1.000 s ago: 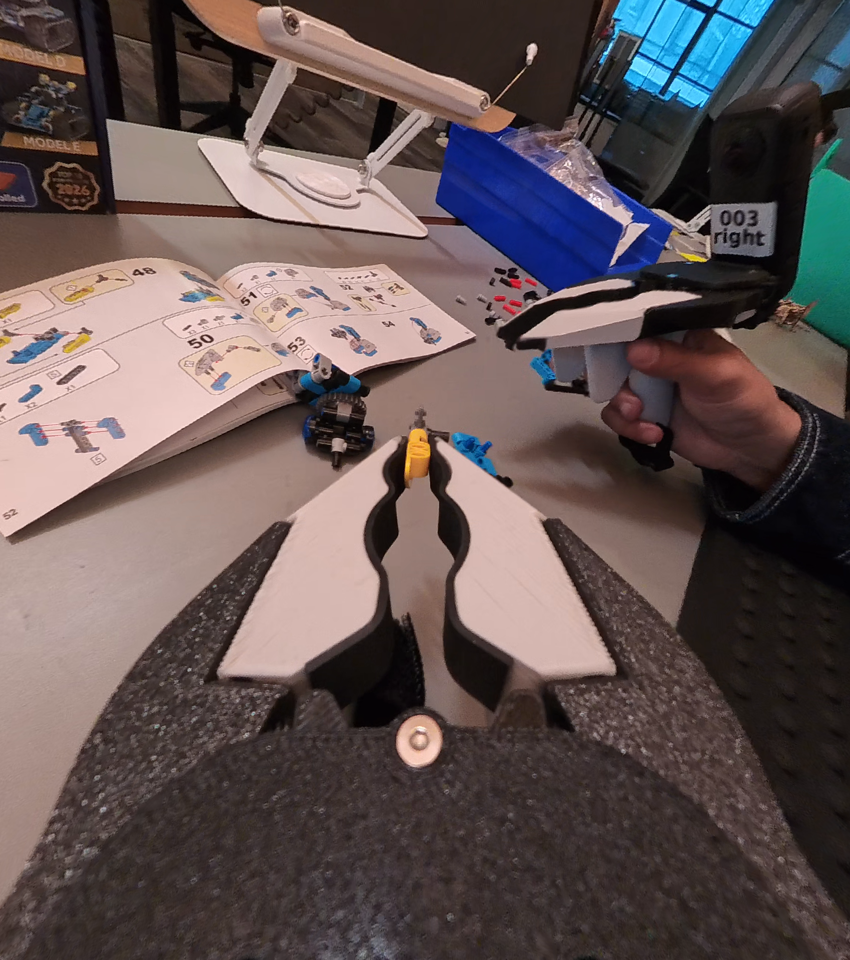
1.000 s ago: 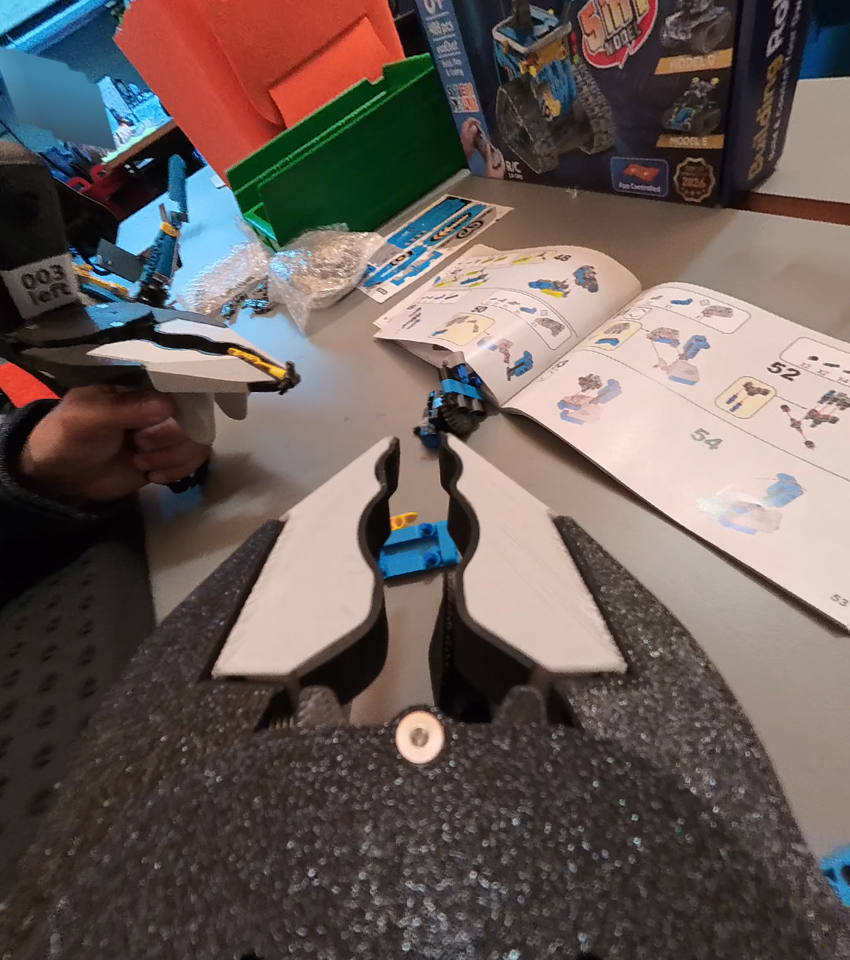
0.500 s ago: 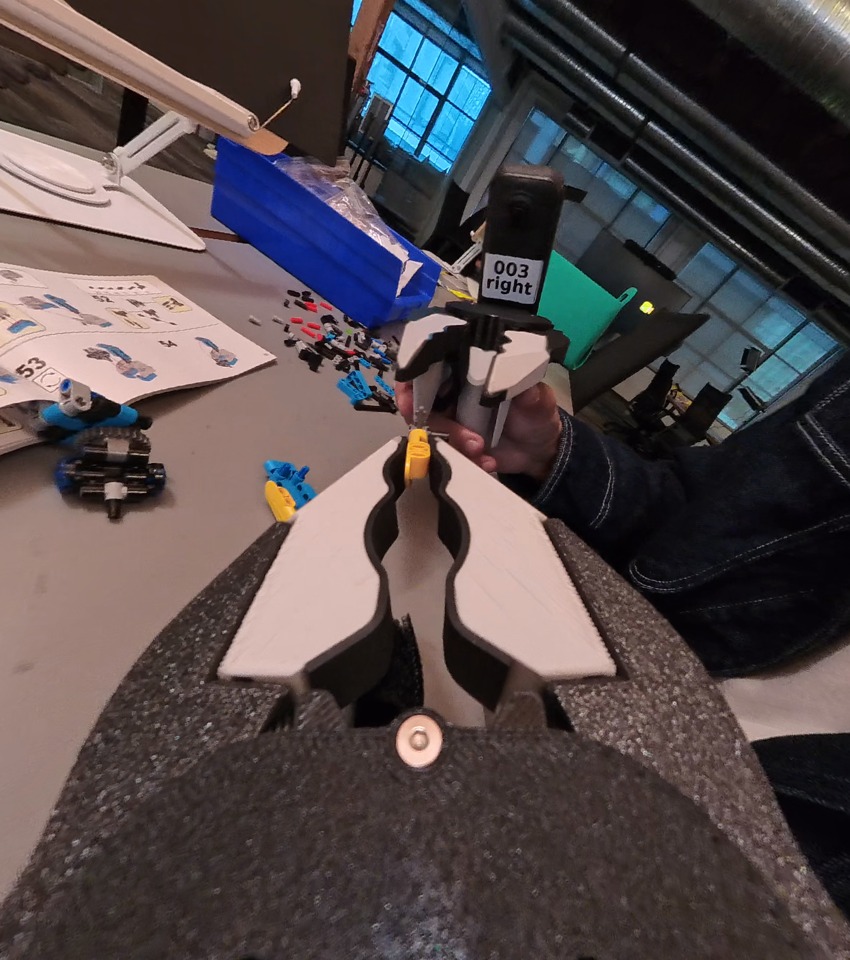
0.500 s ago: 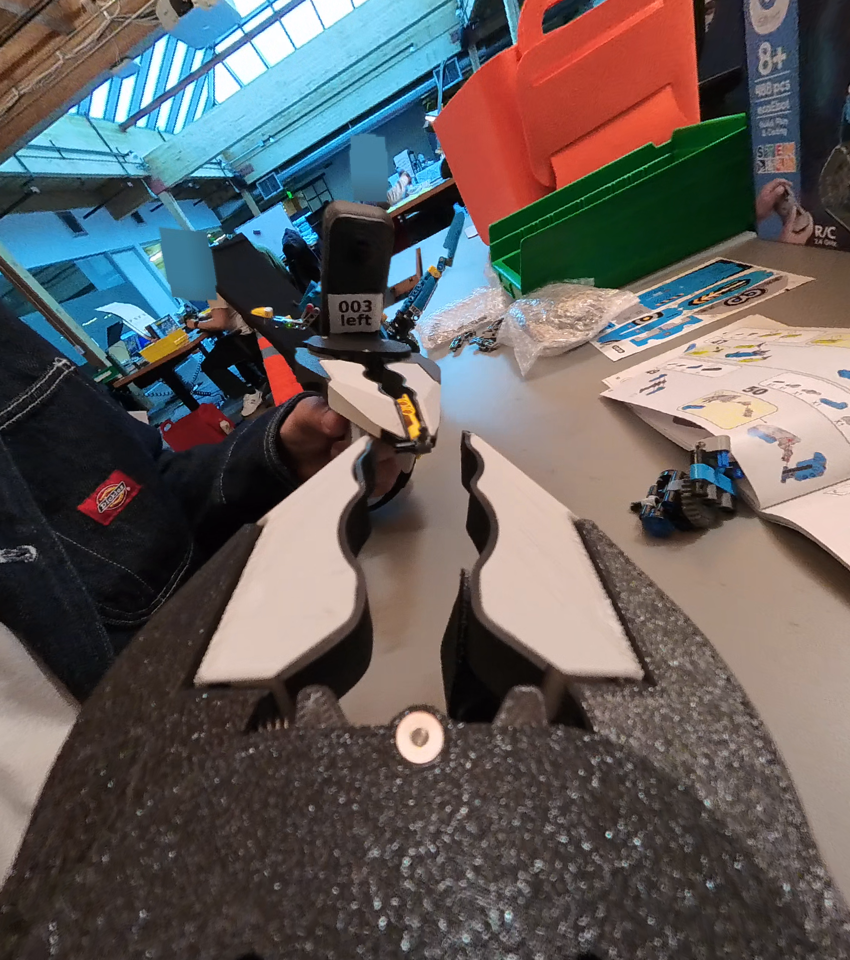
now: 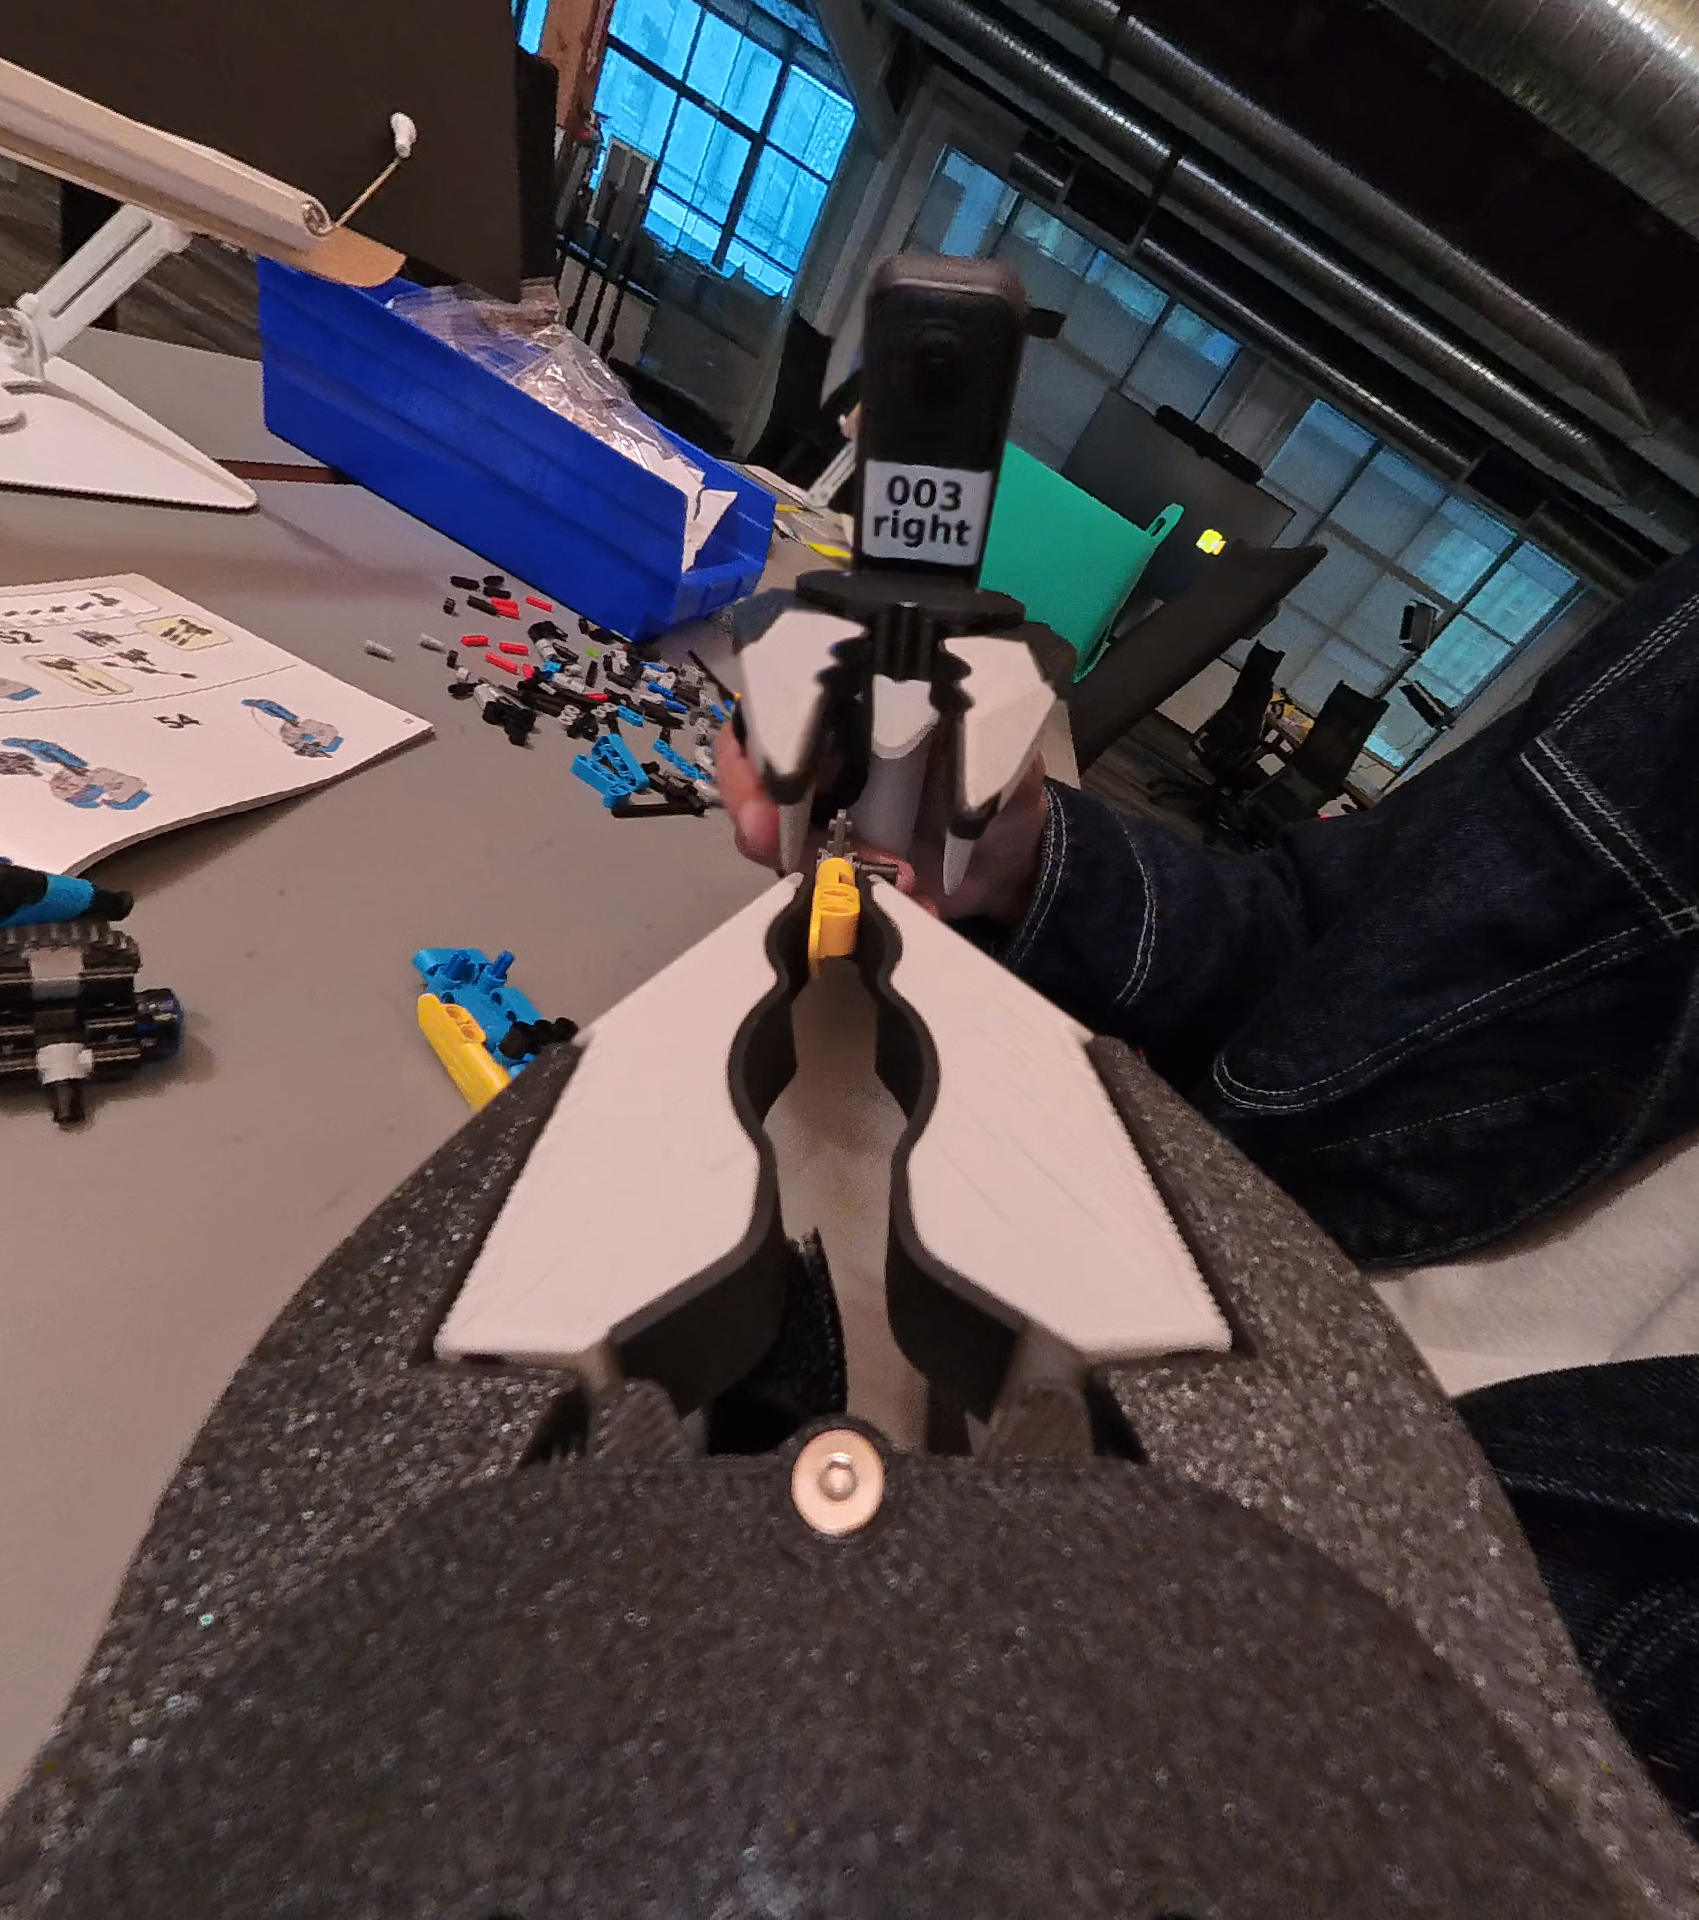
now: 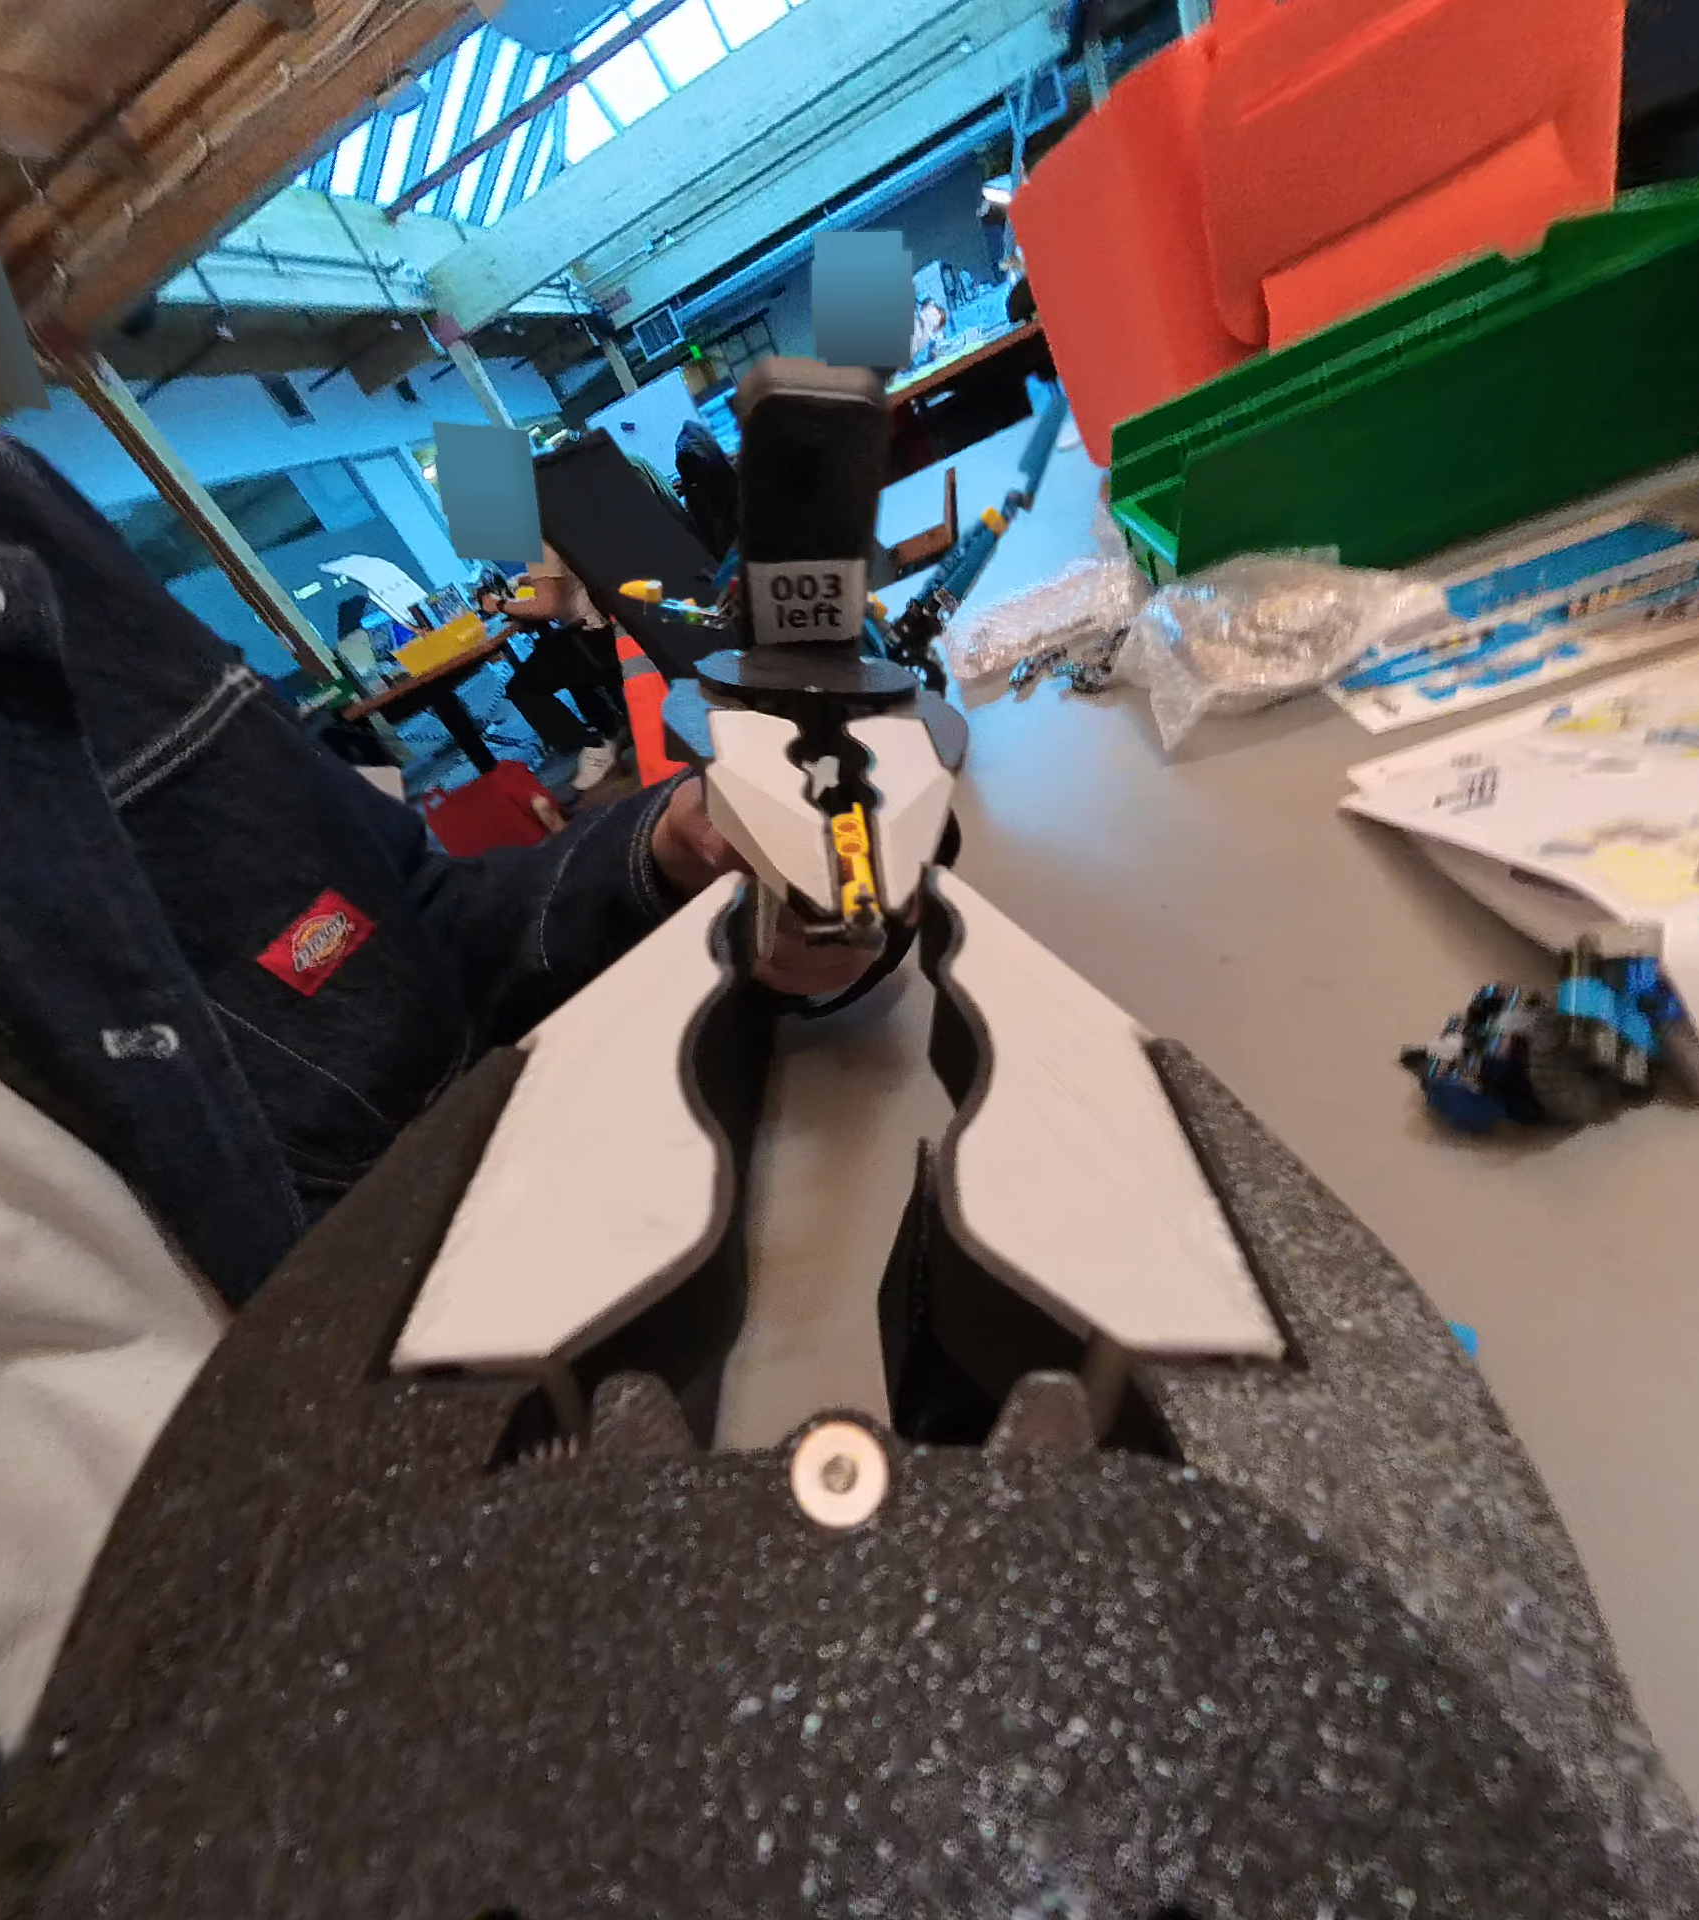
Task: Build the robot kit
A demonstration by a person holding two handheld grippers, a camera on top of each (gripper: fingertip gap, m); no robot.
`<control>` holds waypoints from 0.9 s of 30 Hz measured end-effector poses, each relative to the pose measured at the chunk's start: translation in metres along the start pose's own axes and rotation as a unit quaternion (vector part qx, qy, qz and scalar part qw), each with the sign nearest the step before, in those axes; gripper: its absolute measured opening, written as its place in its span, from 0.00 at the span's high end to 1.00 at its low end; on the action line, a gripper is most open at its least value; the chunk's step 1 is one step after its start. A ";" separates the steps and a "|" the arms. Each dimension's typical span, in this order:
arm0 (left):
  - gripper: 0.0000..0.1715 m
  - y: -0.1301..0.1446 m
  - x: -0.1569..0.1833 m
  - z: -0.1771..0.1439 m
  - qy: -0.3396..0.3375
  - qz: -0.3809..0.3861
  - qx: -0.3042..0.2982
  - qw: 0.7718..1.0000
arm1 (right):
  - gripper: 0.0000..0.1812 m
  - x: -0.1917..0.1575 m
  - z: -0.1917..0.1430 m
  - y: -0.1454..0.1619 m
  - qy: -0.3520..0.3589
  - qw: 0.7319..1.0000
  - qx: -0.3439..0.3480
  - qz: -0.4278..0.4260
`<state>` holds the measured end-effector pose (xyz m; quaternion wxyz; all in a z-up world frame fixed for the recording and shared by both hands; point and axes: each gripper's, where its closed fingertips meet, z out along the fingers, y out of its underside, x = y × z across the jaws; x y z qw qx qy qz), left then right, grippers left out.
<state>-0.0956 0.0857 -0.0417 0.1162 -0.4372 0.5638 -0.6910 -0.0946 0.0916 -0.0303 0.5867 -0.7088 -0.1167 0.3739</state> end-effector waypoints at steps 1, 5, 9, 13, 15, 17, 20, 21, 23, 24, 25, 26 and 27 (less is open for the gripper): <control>0.96 0.000 0.000 0.000 0.000 0.000 -0.001 1.000 | 0.87 -0.005 0.000 -0.001 -0.003 1.000 0.001 -0.020; 0.96 0.001 0.002 0.001 -0.001 0.014 -0.004 1.000 | 0.86 -0.001 0.001 0.003 0.005 1.000 -0.009 -0.013; 0.96 0.004 0.005 0.004 0.003 0.019 -0.013 1.000 | 0.86 0.009 -0.001 0.005 0.019 1.000 -0.012 0.006; 0.96 0.003 0.004 0.003 0.001 0.017 -0.012 1.000 | 0.98 0.001 0.002 0.010 0.003 1.000 -0.028 -0.007; 0.95 0.004 0.004 0.004 0.002 0.015 -0.013 1.000 | 0.98 0.000 0.001 0.009 0.010 0.999 -0.030 -0.031; 0.95 0.006 0.000 0.004 -0.010 0.015 -0.020 1.000 | 0.98 0.004 0.001 0.013 0.025 0.998 -0.043 -0.044; 0.89 0.009 -0.009 0.005 -0.030 0.006 -0.027 0.999 | 0.98 0.013 -0.004 0.014 0.046 0.997 -0.048 -0.032; 0.86 0.009 -0.014 0.005 -0.044 0.002 -0.028 0.999 | 0.98 0.020 -0.009 0.013 0.064 0.996 -0.048 -0.031; 0.85 0.010 -0.027 0.002 -0.074 -0.010 -0.029 0.997 | 0.98 0.038 -0.025 0.015 0.115 0.992 -0.052 -0.011; 0.85 0.012 -0.033 0.001 -0.088 -0.018 -0.033 0.995 | 0.98 0.055 -0.039 0.020 0.169 0.984 -0.061 -0.001; 0.85 0.016 -0.041 0.000 -0.108 -0.022 -0.044 0.993 | 0.98 0.074 -0.056 0.030 0.236 0.968 -0.084 0.003; 0.84 0.023 -0.049 0.000 -0.132 -0.022 -0.064 0.989 | 0.98 0.087 -0.072 0.044 0.289 0.950 -0.121 0.001; 0.84 0.031 -0.057 0.000 -0.157 -0.019 -0.090 0.983 | 0.98 0.094 -0.083 0.058 0.325 0.933 -0.154 0.000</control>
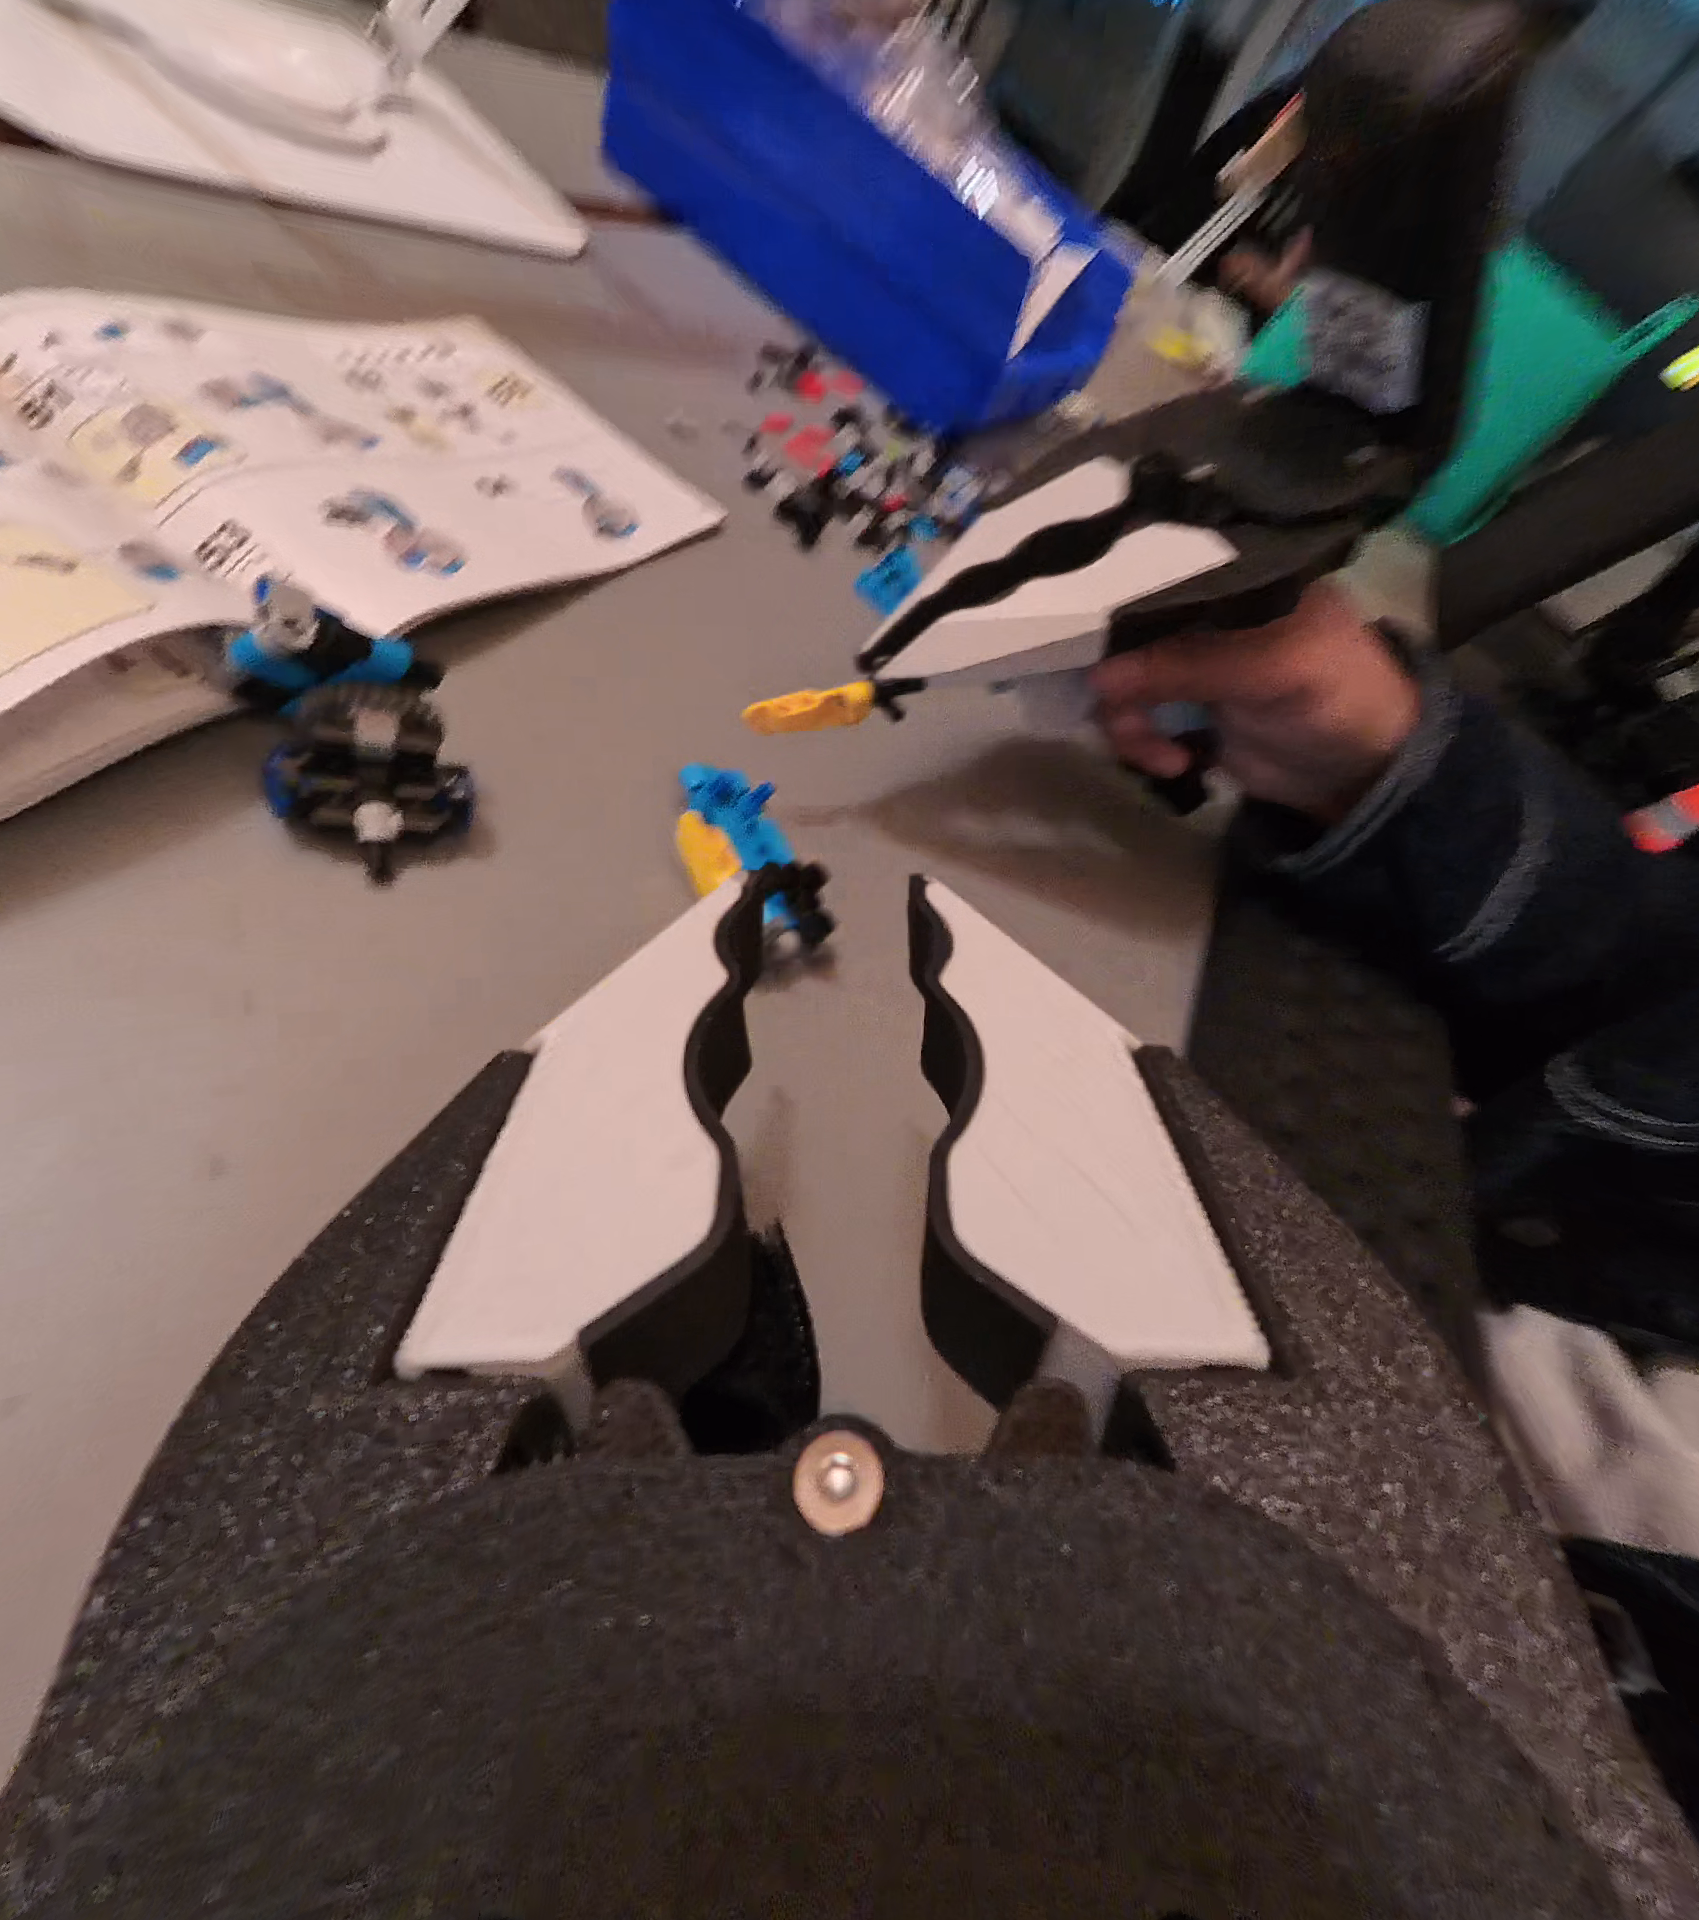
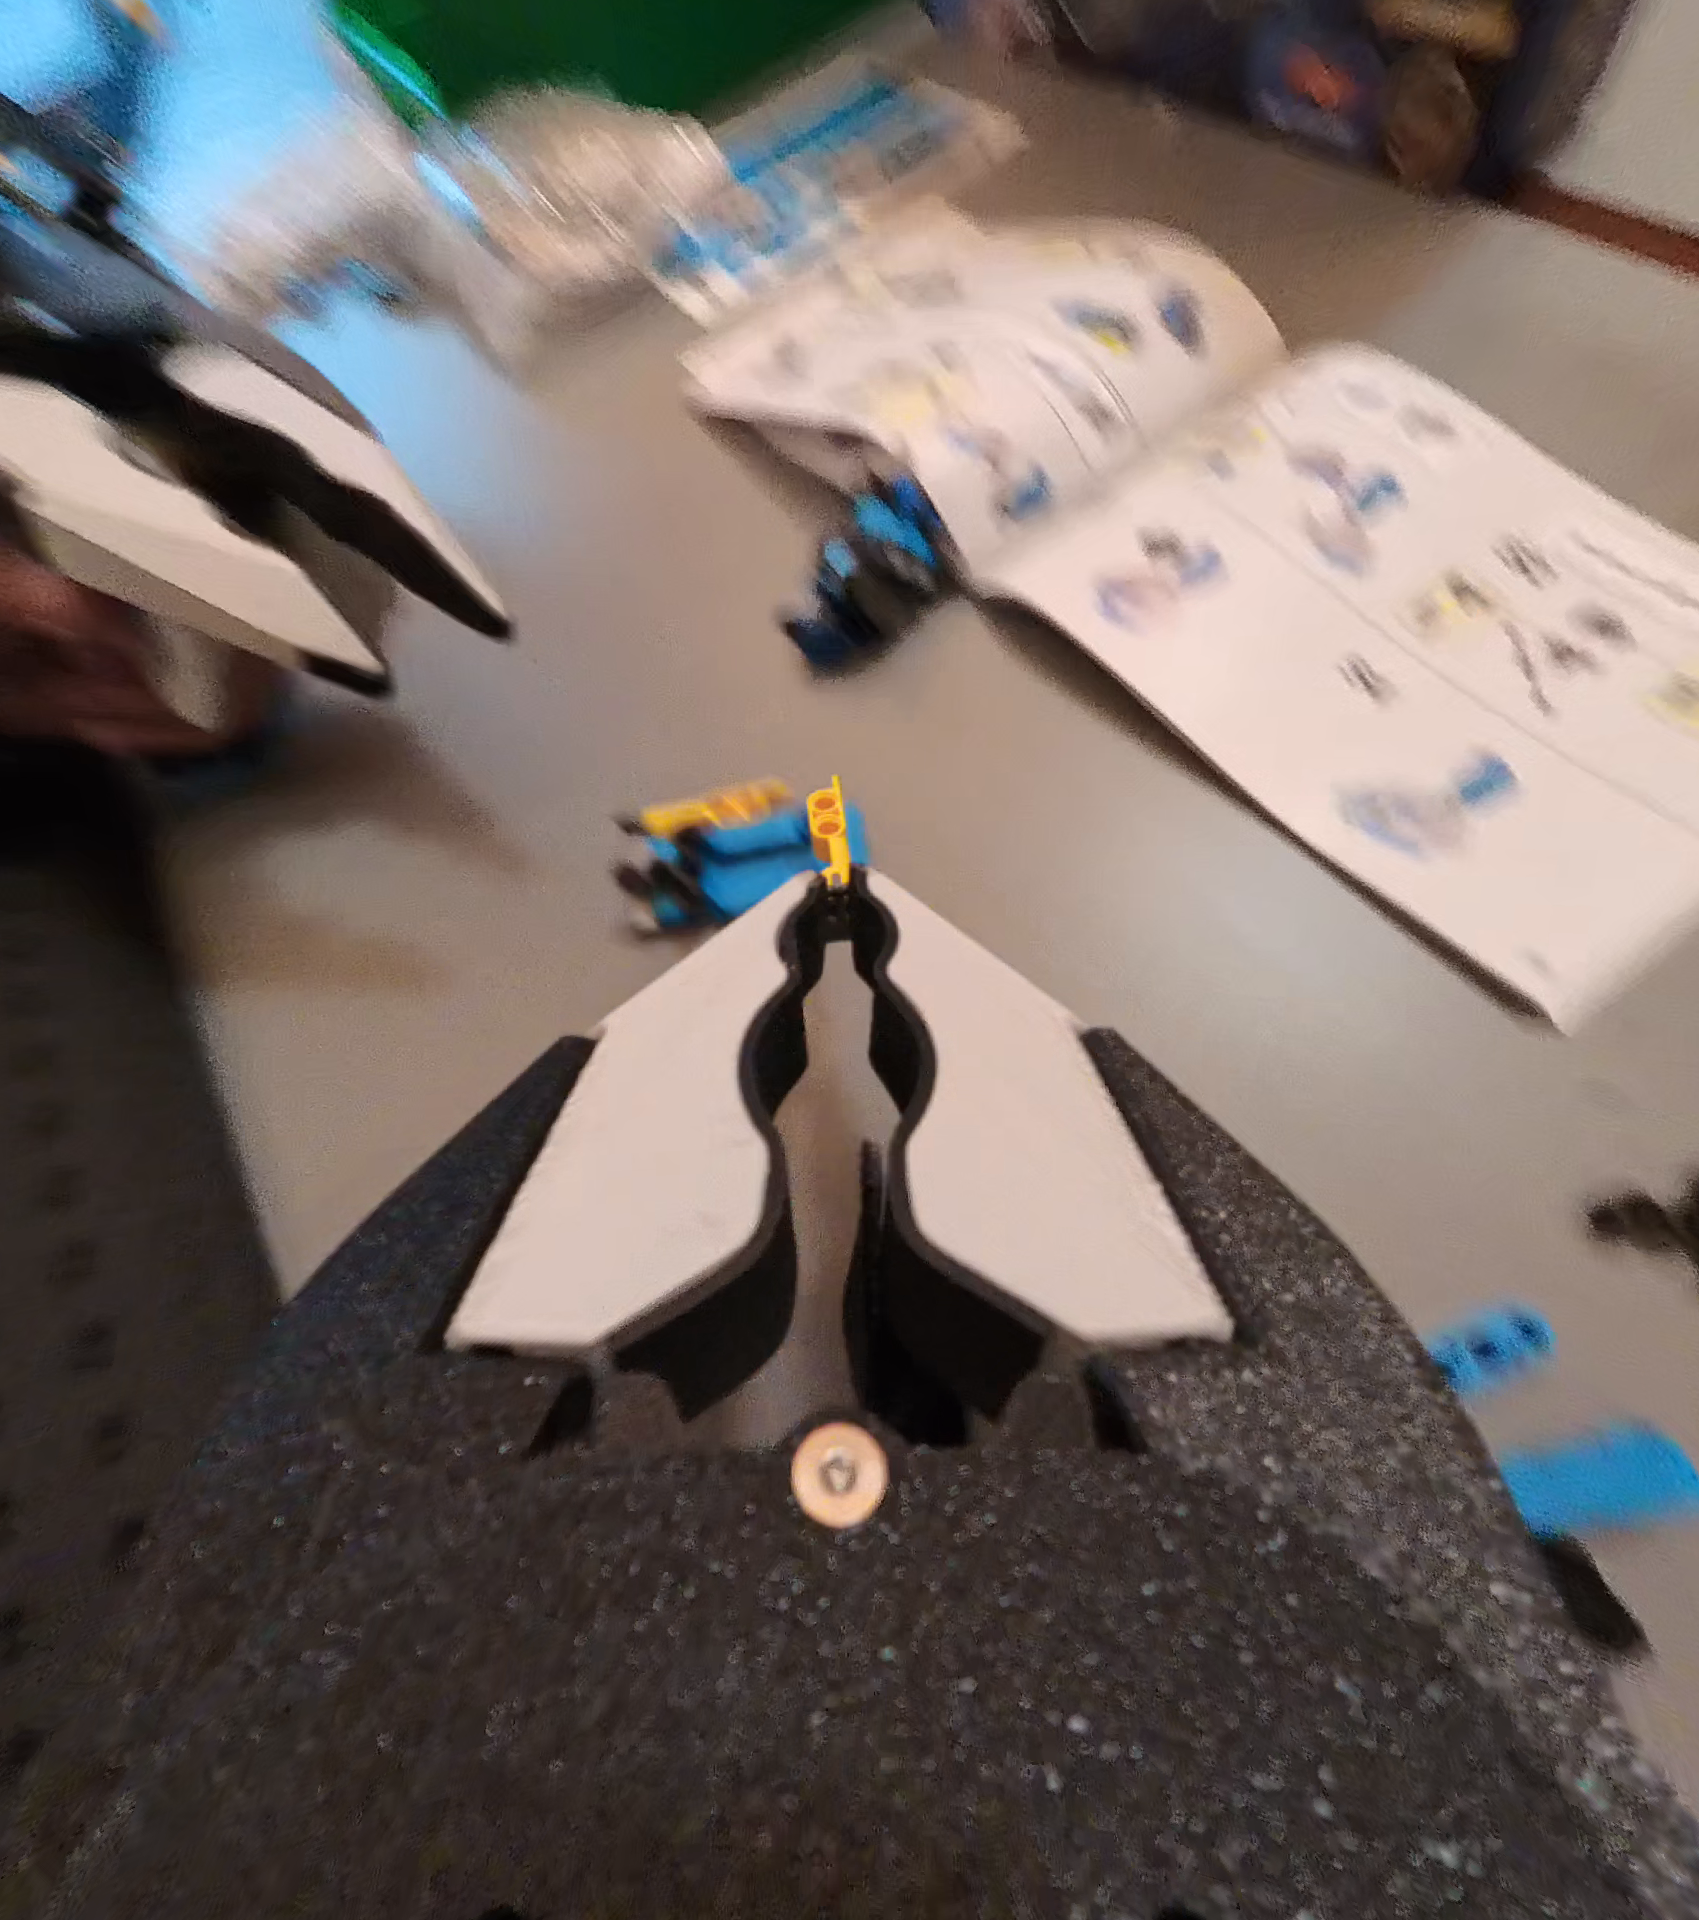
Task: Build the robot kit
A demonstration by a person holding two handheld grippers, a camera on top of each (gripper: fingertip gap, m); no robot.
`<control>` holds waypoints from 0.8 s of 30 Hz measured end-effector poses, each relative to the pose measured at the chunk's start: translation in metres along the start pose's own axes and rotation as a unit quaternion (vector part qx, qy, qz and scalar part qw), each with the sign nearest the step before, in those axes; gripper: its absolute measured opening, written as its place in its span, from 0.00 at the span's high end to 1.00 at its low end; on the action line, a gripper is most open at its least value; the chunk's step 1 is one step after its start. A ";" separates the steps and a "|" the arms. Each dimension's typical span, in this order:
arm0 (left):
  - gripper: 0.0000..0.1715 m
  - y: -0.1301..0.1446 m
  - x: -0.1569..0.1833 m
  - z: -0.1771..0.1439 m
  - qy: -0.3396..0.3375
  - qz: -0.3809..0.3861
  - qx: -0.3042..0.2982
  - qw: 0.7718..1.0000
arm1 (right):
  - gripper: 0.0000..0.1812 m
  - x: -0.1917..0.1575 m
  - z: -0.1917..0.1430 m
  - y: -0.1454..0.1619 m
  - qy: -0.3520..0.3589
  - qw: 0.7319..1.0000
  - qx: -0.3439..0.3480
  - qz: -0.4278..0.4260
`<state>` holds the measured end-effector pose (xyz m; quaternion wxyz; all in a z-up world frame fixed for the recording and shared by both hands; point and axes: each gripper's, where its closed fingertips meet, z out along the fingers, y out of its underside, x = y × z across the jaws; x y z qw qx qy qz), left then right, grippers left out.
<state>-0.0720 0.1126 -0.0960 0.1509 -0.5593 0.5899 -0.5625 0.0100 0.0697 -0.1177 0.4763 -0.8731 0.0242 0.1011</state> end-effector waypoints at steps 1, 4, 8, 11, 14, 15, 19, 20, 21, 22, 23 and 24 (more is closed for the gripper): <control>0.83 0.006 -0.007 0.004 -0.028 0.009 -0.022 0.999 | 0.98 0.007 -0.001 0.012 0.033 0.999 -0.024 -0.002; 0.79 0.012 -0.013 0.016 -0.072 0.047 -0.067 0.994 | 0.98 0.006 -0.004 0.027 0.072 0.996 -0.046 -0.006; 0.76 0.031 -0.013 0.034 -0.096 0.099 -0.136 0.981 | 0.98 0.007 -0.005 0.033 0.092 0.994 -0.052 0.012; 0.76 0.041 -0.019 0.037 -0.123 0.117 -0.162 0.972 | 0.98 0.002 0.000 0.037 0.083 0.994 -0.063 0.015; 0.75 0.044 -0.018 0.043 -0.125 0.112 -0.167 0.971 | 0.98 -0.005 0.003 0.037 0.072 0.995 -0.065 0.010; 0.75 0.044 -0.018 0.045 -0.128 0.113 -0.170 0.971 | 0.98 -0.007 0.004 0.037 0.067 0.996 -0.064 0.012; 0.80 0.048 -0.019 0.051 -0.137 0.124 -0.185 0.965 | 0.98 -0.018 0.008 0.038 0.034 0.997 -0.063 0.031; 0.81 0.048 -0.019 0.051 -0.140 0.125 -0.185 0.965 | 0.98 -0.018 0.008 0.037 0.033 0.997 -0.062 0.032; 0.81 0.048 -0.019 0.051 -0.141 0.123 -0.184 0.965 | 0.98 -0.020 0.008 0.037 0.030 0.997 -0.061 0.031; 0.81 0.048 -0.019 0.051 -0.141 0.117 -0.182 0.966 | 0.98 -0.022 0.009 0.037 0.024 0.997 -0.061 0.033; 0.81 0.048 -0.019 0.051 -0.140 0.111 -0.179 0.968 | 0.98 -0.024 0.010 0.037 0.016 0.997 -0.062 0.036; 0.82 0.048 -0.019 0.050 -0.137 0.104 -0.176 0.969 | 0.97 -0.027 0.011 0.038 0.009 0.997 -0.065 0.037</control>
